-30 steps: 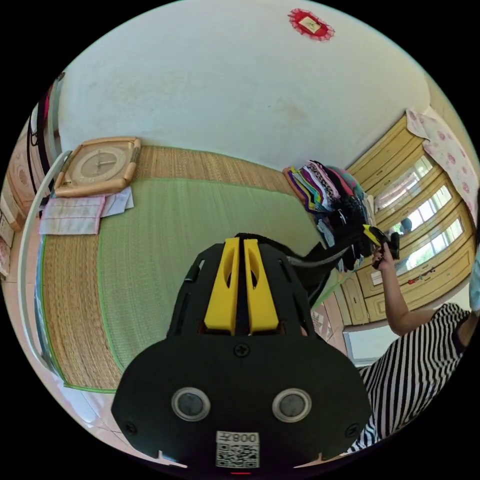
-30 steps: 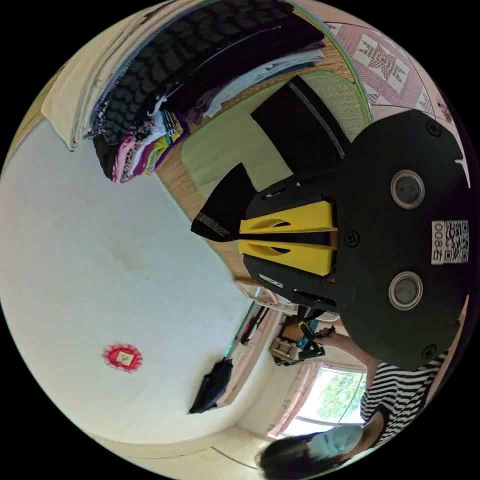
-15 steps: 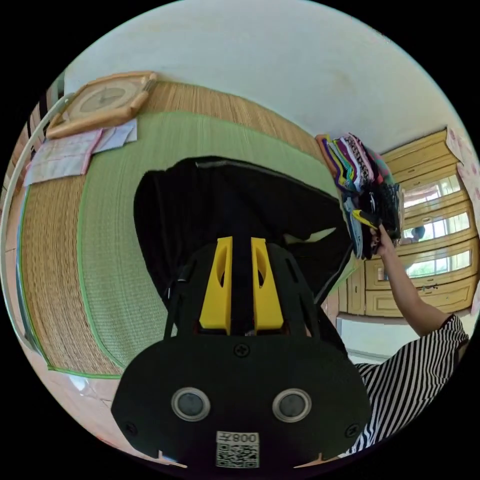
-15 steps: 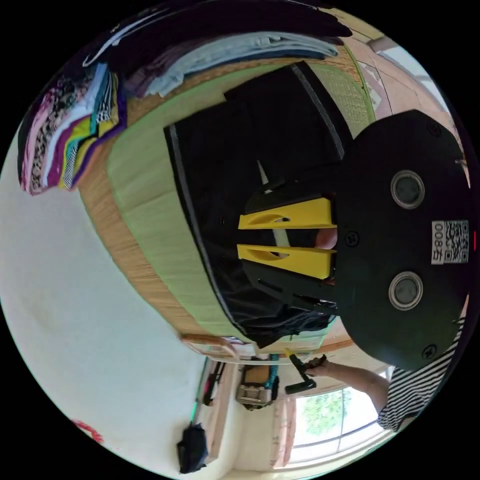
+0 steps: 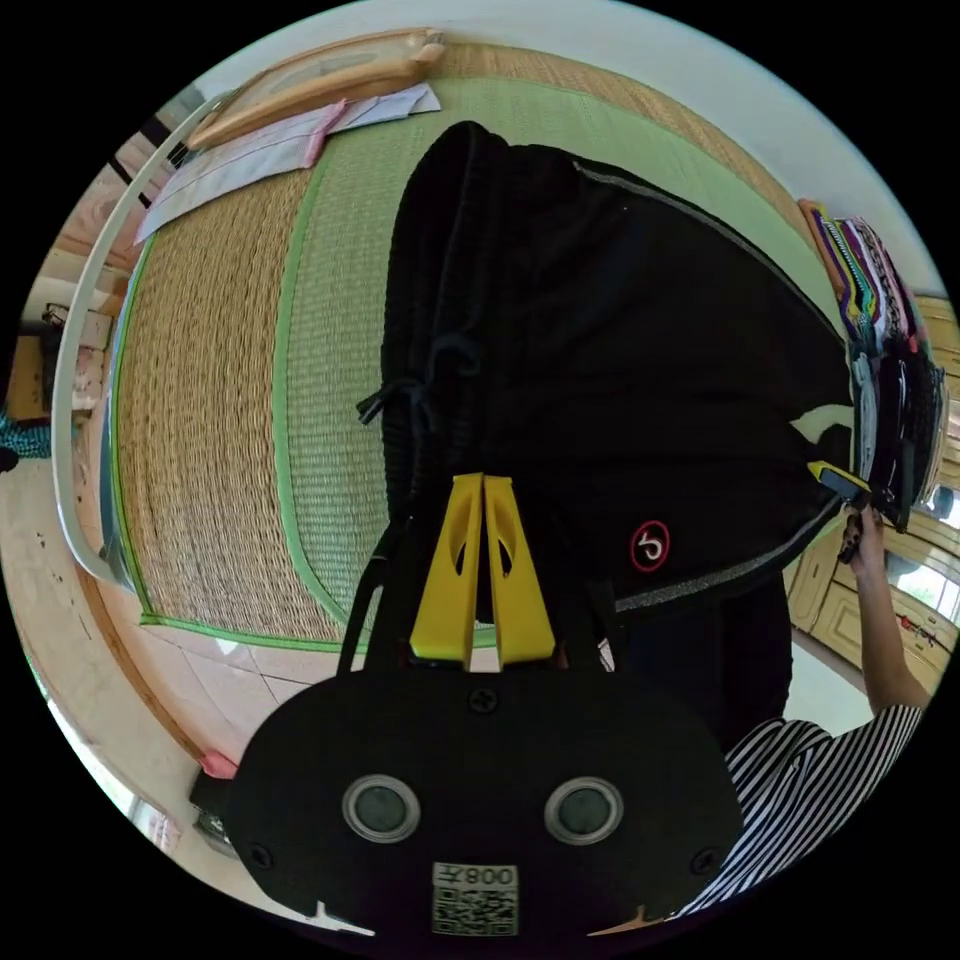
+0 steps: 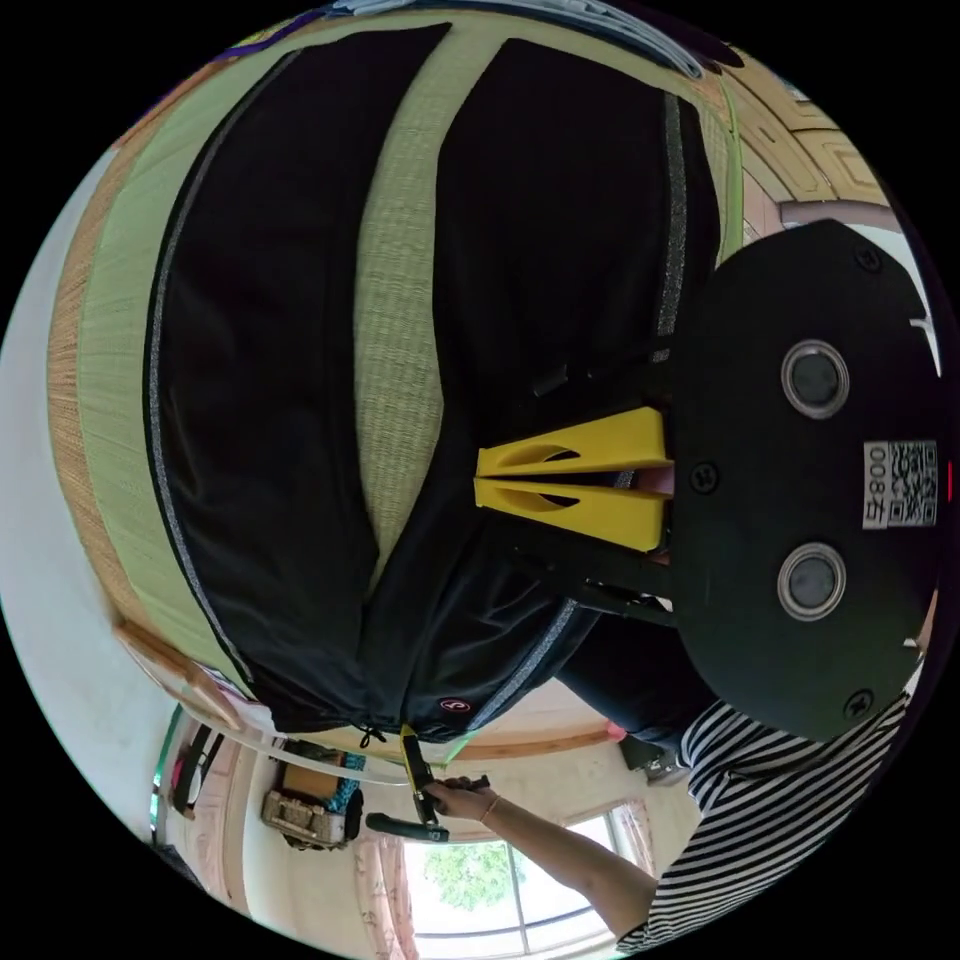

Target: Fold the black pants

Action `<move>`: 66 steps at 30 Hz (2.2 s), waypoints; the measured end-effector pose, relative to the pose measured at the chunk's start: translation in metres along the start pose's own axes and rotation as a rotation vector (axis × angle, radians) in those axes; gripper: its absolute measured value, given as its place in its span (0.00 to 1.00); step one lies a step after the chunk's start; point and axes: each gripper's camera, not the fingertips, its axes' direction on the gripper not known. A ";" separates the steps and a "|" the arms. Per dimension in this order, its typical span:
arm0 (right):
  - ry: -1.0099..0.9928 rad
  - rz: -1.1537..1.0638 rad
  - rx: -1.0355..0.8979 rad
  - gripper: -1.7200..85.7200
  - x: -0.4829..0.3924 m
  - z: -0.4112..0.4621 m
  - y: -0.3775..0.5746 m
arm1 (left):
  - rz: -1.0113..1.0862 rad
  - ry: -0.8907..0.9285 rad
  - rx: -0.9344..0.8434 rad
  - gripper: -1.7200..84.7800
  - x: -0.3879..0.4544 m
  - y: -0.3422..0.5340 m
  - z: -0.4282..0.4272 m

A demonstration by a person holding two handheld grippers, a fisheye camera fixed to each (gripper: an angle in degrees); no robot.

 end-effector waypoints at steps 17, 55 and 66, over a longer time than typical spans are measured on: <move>0.372 0.031 0.147 0.02 -0.011 0.012 -0.143 | -0.037 0.015 0.148 0.02 -0.024 -0.121 -0.009; 0.022 -0.321 0.108 0.02 -0.129 0.104 -0.084 | -0.009 0.172 0.016 0.02 -0.045 0.028 0.044; 0.112 -0.260 0.033 0.02 -0.108 0.119 -0.153 | 0.055 0.160 0.149 0.02 0.005 -0.005 0.033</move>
